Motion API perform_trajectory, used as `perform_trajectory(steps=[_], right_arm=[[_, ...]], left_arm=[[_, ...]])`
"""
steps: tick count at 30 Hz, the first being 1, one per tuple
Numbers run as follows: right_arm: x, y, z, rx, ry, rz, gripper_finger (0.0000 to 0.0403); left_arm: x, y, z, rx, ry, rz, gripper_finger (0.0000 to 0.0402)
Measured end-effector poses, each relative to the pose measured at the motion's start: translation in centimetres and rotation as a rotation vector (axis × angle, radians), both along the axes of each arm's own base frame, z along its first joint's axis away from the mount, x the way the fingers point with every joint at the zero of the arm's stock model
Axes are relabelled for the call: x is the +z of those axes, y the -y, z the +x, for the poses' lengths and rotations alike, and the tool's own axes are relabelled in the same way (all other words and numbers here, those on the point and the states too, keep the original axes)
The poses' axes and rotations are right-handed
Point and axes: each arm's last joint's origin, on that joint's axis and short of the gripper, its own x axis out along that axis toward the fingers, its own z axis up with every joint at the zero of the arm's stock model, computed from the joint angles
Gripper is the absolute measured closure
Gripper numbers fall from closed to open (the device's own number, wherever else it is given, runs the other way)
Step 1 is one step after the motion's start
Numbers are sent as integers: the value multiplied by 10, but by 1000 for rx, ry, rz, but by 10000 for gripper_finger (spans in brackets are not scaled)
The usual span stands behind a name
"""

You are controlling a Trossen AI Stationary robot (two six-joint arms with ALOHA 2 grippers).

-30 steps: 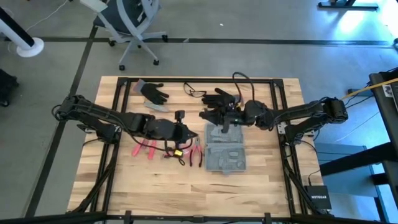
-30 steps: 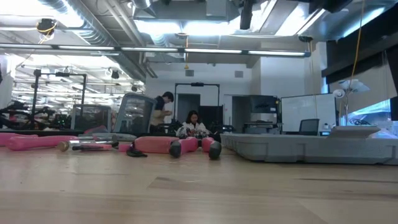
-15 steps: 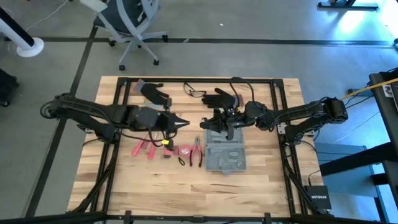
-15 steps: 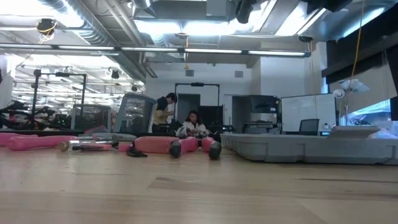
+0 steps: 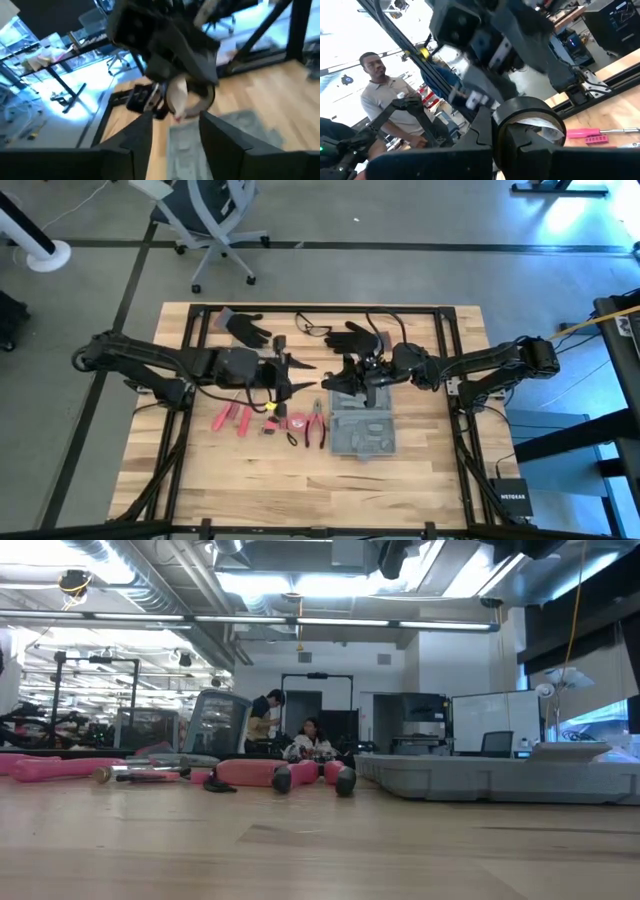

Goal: Prefit tool cases
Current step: Put the black electrical tape into the prefit tool case

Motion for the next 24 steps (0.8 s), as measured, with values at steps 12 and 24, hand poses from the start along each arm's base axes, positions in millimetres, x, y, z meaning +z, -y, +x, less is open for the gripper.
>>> perform_trajectory(steps=[12,24], right_arm=[[0,0,0,0,-3,3,401],[0,0,0,1,-6,4,396]], left_arm=[[-12,0,15,-36,-27,86,267],[-11,-9,18,-16,-4,71,273]])
